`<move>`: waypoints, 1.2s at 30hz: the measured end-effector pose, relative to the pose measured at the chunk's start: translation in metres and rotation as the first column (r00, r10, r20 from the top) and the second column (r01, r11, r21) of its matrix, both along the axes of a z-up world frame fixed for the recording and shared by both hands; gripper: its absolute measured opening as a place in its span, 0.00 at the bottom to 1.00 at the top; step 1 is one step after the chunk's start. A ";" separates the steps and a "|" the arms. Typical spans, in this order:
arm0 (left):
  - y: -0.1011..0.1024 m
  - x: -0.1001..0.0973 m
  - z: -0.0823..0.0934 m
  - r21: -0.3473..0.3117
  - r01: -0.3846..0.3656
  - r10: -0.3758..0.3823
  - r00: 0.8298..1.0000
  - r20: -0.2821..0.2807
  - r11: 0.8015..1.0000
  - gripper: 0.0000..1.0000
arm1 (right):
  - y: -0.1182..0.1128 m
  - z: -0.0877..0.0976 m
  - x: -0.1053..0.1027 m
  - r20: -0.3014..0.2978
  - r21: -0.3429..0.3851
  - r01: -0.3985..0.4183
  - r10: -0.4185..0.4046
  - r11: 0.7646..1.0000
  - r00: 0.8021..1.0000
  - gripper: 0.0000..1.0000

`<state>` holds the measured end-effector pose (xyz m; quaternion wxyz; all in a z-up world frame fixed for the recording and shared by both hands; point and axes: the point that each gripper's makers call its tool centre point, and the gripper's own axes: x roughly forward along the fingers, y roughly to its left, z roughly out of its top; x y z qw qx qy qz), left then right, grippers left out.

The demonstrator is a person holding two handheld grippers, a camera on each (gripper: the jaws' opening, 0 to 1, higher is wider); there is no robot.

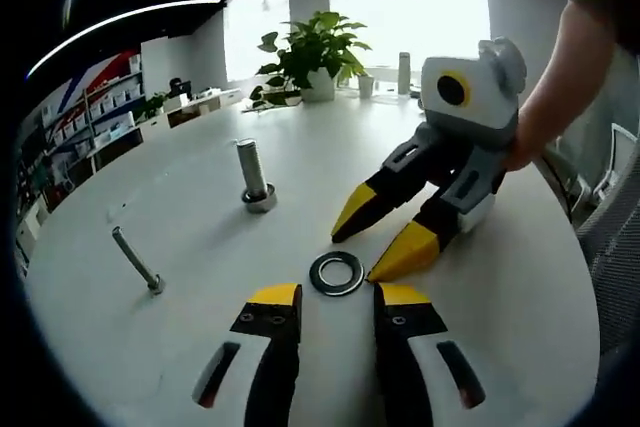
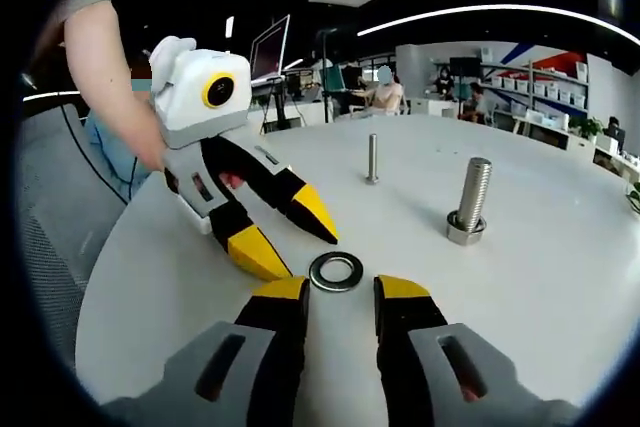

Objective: Place the washer onto the threaded stud by aligning its center hole with the stud, sliding it down to the base, and recovering from edge contact or off-axis alignment until the washer reaches the visible bottom stop.

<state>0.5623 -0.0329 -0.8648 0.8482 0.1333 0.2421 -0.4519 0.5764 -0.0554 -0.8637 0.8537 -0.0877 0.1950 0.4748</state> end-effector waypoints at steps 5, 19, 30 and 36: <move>-0.002 -0.001 0.001 -0.008 0.028 -0.028 1.000 -0.005 1.000 0.24 | 0.004 0.004 -0.001 -0.010 0.006 0.001 -0.001 1.000 1.000 0.27; -0.003 0.003 0.001 -0.006 0.035 -0.035 0.999 0.009 0.999 0.23 | 0.010 0.008 0.004 -0.036 0.015 0.024 -0.023 1.000 0.999 0.26; 0.018 -0.015 0.001 0.002 -0.017 0.017 1.000 -0.019 1.000 0.30 | 0.014 0.007 0.003 -0.018 0.014 0.038 -0.038 0.999 0.999 0.28; 0.028 -0.015 0.010 -0.030 -0.091 0.092 0.996 0.009 0.995 0.32 | 0.015 0.006 0.003 0.013 0.004 0.043 -0.043 0.999 0.999 0.32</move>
